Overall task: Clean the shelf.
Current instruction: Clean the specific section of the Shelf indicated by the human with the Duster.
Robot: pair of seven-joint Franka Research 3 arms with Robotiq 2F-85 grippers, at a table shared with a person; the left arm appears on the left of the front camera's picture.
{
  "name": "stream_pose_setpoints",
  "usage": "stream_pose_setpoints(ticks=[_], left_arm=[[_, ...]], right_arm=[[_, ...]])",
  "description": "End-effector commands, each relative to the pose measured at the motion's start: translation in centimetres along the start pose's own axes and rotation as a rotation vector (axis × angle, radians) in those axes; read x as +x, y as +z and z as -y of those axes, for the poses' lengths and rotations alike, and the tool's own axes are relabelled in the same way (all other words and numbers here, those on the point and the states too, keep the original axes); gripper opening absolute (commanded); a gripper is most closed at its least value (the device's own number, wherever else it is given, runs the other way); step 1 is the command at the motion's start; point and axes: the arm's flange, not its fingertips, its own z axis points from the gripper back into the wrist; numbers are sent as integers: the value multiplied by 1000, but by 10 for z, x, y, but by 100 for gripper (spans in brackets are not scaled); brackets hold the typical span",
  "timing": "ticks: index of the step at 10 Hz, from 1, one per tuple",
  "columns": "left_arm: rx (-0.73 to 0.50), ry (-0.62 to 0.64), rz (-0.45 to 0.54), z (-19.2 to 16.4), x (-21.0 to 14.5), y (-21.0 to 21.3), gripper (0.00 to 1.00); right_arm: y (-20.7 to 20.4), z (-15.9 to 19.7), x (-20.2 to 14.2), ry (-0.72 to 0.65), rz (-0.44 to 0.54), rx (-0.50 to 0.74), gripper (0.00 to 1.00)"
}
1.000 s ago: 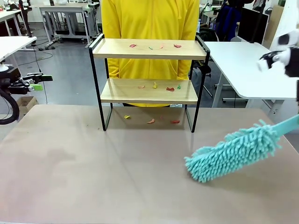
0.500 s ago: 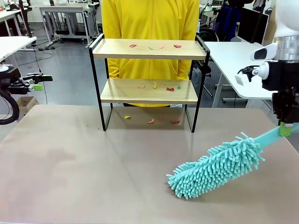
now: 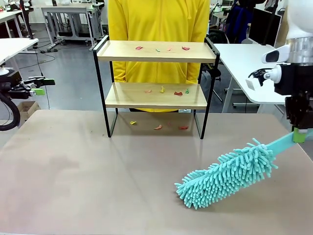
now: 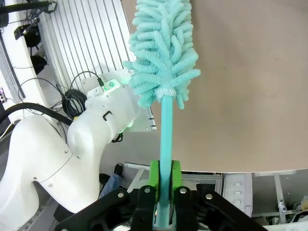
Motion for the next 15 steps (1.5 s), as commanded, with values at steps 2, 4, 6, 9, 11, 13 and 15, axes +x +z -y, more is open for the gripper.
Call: stream_pose_setpoints(ticks=[2,4,6,9,11,13,15], left_arm=[[1,-9,1,2,3,0,100],[1,-9,1,2,3,0,100],[1,-9,1,2,3,0,100],[1,-9,1,2,3,0,100],[1,-9,1,2,3,0,100],[1,-9,1,2,3,0,100],[1,-9,1,2,3,0,100]], right_arm=[[2,-1,-3,-14,-5,-10,13],[2,-1,-3,-14,-5,-10,13],[2,-1,-3,-14,-5,-10,13],[2,-1,-3,-14,-5,-10,13],[2,-1,-3,-14,-5,-10,13],[2,-1,-3,-14,-5,-10,13],[2,-1,-3,-14,-5,-10,13]])
